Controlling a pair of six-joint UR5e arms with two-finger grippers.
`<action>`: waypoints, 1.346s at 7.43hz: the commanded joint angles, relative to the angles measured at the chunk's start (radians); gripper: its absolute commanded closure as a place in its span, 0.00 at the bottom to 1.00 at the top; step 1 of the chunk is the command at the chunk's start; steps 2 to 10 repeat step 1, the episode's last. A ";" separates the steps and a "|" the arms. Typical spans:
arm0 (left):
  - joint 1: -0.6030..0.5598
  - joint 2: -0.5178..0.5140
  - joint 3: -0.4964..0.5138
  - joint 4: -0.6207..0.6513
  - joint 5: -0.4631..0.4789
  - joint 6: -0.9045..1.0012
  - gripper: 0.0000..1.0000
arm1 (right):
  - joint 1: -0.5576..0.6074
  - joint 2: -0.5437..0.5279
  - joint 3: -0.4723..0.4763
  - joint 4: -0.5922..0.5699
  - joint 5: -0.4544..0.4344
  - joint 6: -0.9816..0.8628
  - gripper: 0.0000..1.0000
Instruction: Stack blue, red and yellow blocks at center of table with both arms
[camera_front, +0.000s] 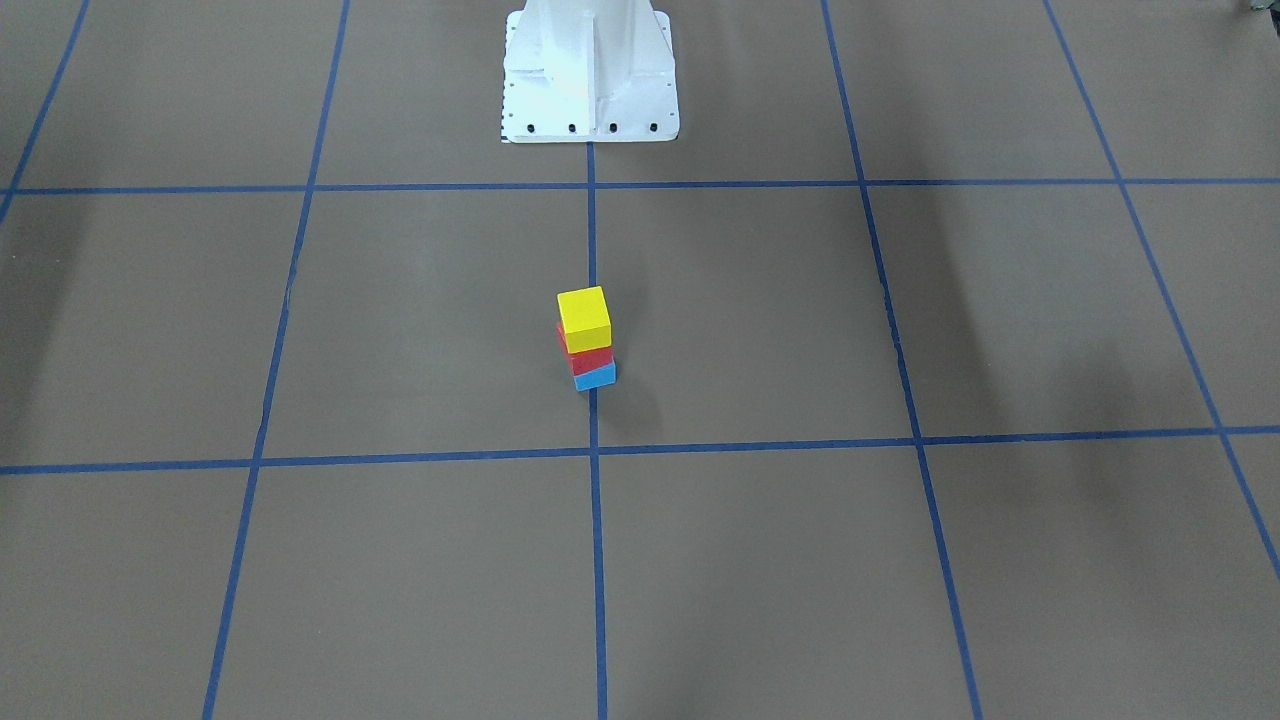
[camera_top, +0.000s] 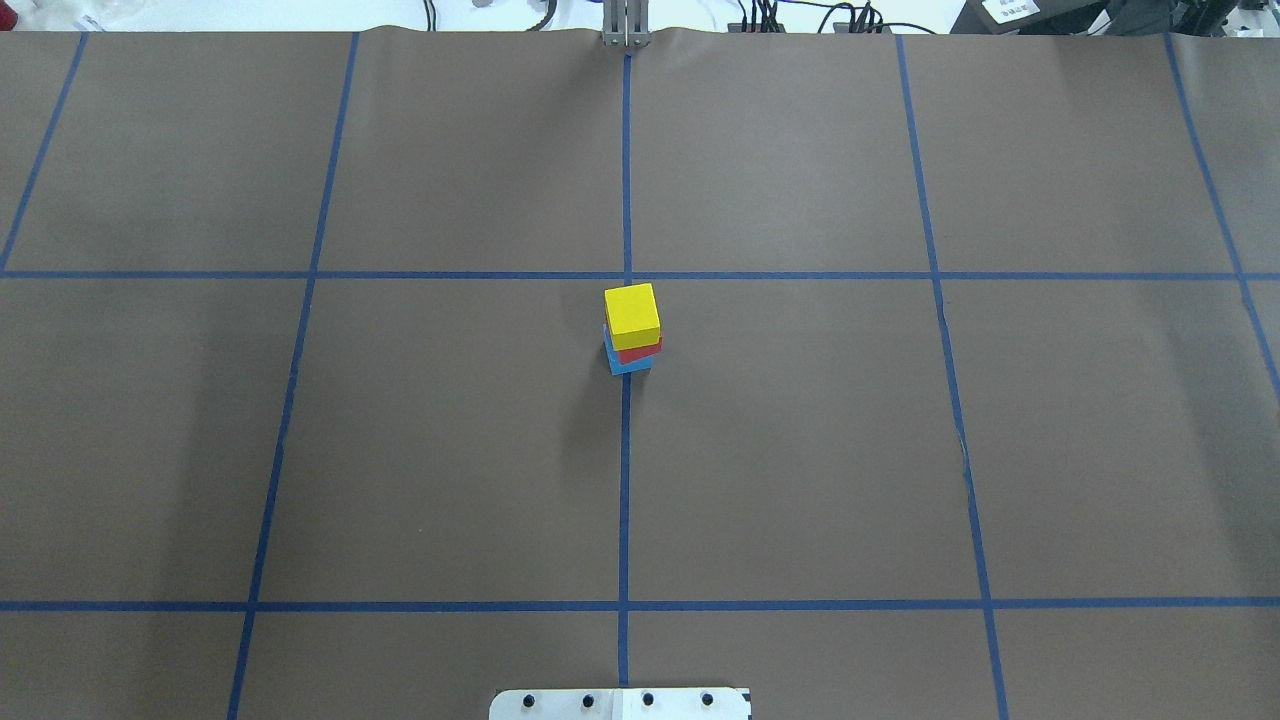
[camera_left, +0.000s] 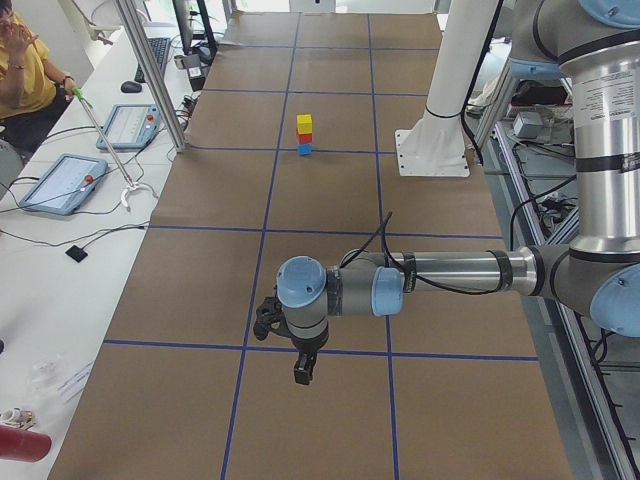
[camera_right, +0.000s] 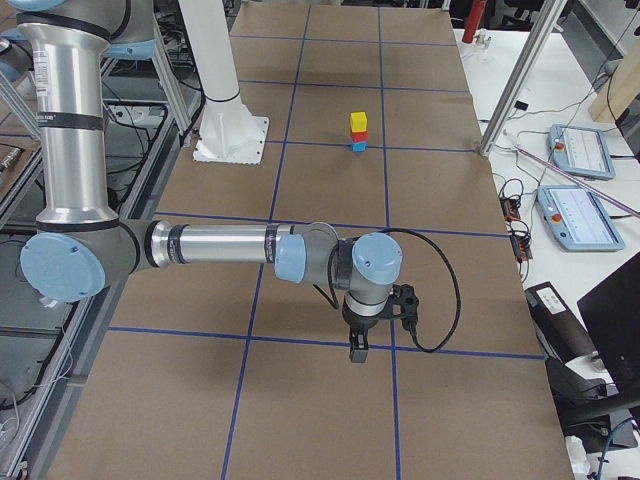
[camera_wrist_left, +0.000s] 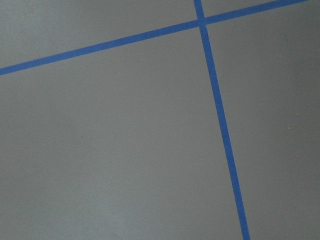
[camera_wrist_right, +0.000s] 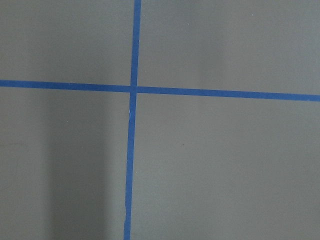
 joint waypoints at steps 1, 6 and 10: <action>0.000 0.002 -0.004 0.000 0.018 0.001 0.00 | 0.000 -0.004 -0.001 -0.001 -0.001 0.005 0.00; 0.000 0.002 -0.004 0.000 0.018 0.001 0.00 | 0.000 -0.004 -0.001 -0.001 -0.001 0.005 0.00; 0.000 0.002 -0.004 0.000 0.018 0.001 0.00 | 0.000 -0.004 -0.001 -0.001 -0.001 0.005 0.00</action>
